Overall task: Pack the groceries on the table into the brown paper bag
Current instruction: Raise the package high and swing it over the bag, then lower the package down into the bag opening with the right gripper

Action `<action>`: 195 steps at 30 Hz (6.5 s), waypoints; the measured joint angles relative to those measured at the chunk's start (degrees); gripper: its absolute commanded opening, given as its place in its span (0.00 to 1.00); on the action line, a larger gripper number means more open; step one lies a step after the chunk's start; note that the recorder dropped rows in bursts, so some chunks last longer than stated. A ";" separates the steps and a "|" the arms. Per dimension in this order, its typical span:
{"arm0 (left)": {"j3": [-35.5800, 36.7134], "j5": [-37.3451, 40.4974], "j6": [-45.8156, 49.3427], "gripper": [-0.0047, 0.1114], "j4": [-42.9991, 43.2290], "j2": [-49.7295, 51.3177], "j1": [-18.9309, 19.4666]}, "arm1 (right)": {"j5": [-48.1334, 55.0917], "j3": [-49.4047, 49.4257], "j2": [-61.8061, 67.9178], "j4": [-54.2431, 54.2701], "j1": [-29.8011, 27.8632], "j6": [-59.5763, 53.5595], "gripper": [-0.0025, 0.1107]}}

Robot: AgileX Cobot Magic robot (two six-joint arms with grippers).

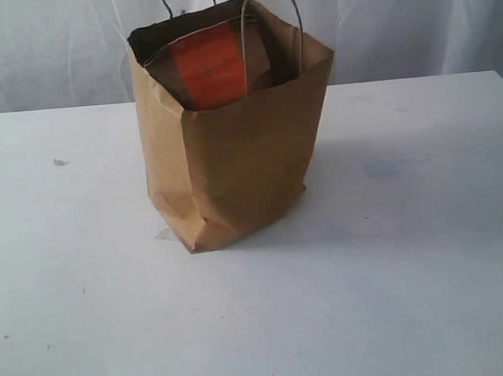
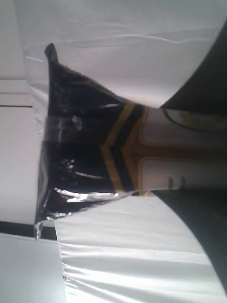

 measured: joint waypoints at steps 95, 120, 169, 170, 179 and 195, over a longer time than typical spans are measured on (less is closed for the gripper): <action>0.00 0.00 0.00 0.04 0.00 0.00 0.00 | -11.00 -14.95 46.17 24.73 19.77 -42.54 0.45; 0.00 0.00 0.00 0.04 0.00 0.00 0.00 | 4.89 -14.95 40.61 22.37 22.07 -36.10 0.55; 0.00 0.00 0.00 0.04 0.00 0.00 0.00 | 15.52 -14.95 40.15 21.92 24.94 -34.61 0.57; 0.00 0.00 0.00 0.04 0.00 0.00 0.00 | 15.52 -14.95 40.15 21.92 24.94 -34.61 0.57; 0.00 0.00 0.00 0.04 0.00 0.00 0.00 | 17.27 -14.95 40.15 22.02 24.94 -34.50 0.77; 0.00 0.00 0.00 0.04 0.00 0.00 0.00 | 16.79 -14.95 38.60 22.17 24.94 -30.02 0.77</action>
